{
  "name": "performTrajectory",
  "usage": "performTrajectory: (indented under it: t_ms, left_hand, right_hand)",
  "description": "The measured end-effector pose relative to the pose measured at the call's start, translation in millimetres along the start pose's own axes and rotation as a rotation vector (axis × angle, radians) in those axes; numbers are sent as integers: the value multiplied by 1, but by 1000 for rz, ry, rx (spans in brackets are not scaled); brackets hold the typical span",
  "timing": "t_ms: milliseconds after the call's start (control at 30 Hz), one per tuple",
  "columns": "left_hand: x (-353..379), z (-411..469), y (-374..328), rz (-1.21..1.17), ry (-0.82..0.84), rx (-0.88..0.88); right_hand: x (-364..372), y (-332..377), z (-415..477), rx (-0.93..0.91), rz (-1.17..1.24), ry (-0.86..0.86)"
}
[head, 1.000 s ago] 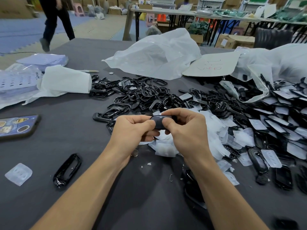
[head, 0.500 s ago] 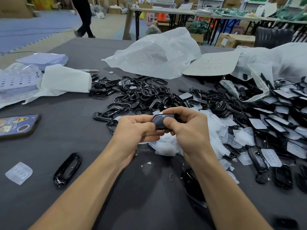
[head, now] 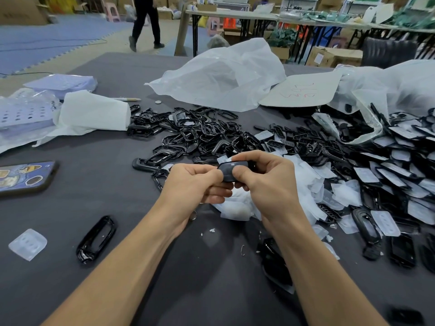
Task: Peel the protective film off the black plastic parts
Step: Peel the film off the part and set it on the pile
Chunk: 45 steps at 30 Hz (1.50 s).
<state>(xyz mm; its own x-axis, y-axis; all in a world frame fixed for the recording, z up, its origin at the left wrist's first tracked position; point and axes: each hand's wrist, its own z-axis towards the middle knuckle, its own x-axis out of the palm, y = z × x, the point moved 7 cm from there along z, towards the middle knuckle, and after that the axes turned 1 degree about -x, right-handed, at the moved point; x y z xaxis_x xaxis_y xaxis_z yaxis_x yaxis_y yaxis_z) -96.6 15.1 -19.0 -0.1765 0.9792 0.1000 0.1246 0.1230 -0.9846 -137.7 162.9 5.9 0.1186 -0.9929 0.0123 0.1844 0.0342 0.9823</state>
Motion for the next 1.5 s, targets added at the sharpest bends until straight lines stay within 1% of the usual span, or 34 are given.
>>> performTrajectory:
  t_ms: [100, 233, 367, 500, 700, 833, 1000, 1133, 1500]
  left_hand:
    - [-1, -1, -1, -6, -28, 11]
    - [-3, -1, -1, 9, -71, 27]
    - [-4, -2, -1, 15, -79, 42]
    - [-2, -1, 0, 2, -48, 34]
    - [4, 0, 0, -43, 57, -10]
    - [4, 0, 1, -28, 68, -3]
    - [3, -2, -1, 4, 5, 43]
    - [2, -2, -3, 2, -49, 42]
    - [-2, 2, 0, 87, -88, 105]
  right_hand:
    - [2, 0, -2, 17, 4, 0]
    - [3, -1, -3, 16, -48, 5]
    - [3, -3, -2, 20, -56, 18]
    - [2, -4, -1, 35, -48, 15]
    - [-4, -3, 1, 43, 19, 1]
    - [-4, -4, 1, 63, 51, -2]
    - [-3, -6, 2, 52, 22, -7]
    - [0, -7, 2, 62, -6, 8]
    - [1, -7, 1, 82, -33, 39]
